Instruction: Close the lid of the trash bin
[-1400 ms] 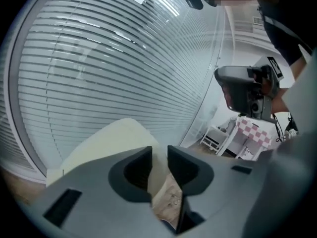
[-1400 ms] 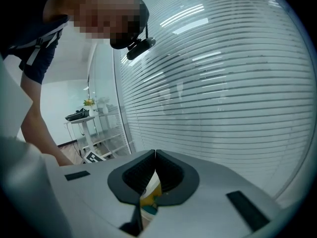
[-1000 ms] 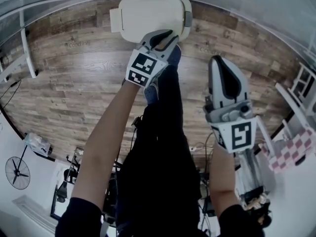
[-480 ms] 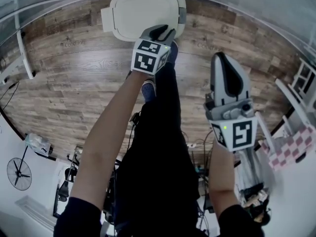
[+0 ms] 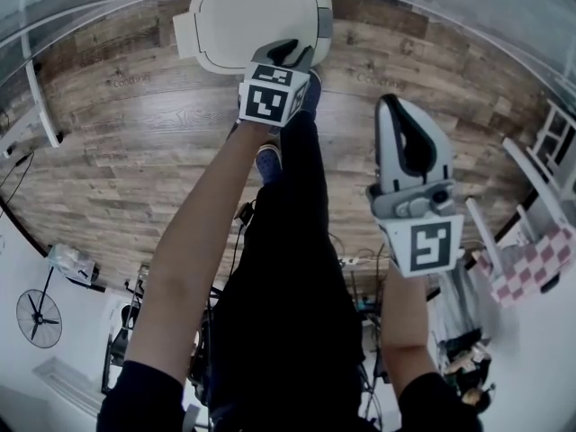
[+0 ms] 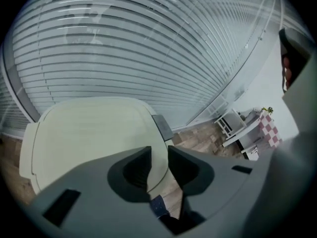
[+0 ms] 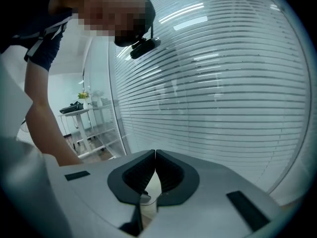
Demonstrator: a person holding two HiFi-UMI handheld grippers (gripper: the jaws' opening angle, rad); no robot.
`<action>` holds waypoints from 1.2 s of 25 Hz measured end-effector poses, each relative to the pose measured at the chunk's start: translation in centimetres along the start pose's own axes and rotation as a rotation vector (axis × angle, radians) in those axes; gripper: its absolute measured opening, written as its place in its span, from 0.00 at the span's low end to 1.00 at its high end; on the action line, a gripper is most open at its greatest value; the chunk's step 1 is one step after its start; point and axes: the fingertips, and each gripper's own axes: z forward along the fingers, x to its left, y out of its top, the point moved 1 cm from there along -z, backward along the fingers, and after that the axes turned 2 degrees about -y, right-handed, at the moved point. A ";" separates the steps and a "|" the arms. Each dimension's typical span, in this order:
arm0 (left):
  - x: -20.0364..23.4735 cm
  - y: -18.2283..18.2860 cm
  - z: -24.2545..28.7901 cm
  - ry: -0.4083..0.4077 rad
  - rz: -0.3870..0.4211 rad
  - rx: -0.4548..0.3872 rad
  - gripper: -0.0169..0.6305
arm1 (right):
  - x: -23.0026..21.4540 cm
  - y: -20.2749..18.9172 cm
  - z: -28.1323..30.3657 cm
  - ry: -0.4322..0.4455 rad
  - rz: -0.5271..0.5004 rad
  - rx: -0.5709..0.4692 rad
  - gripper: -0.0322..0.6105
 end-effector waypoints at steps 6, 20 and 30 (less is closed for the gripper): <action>0.0 0.3 -0.2 0.007 -0.022 -0.014 0.18 | 0.6 -0.9 -0.2 0.024 -0.003 0.022 0.06; 0.4 -1.9 -4.3 -0.054 -0.116 -0.008 0.34 | 0.3 0.3 -1.0 0.018 -0.045 0.000 0.06; -1.1 1.5 -15.0 -0.024 -0.085 -0.314 0.40 | 2.1 3.2 -2.5 0.032 -0.070 -0.043 0.06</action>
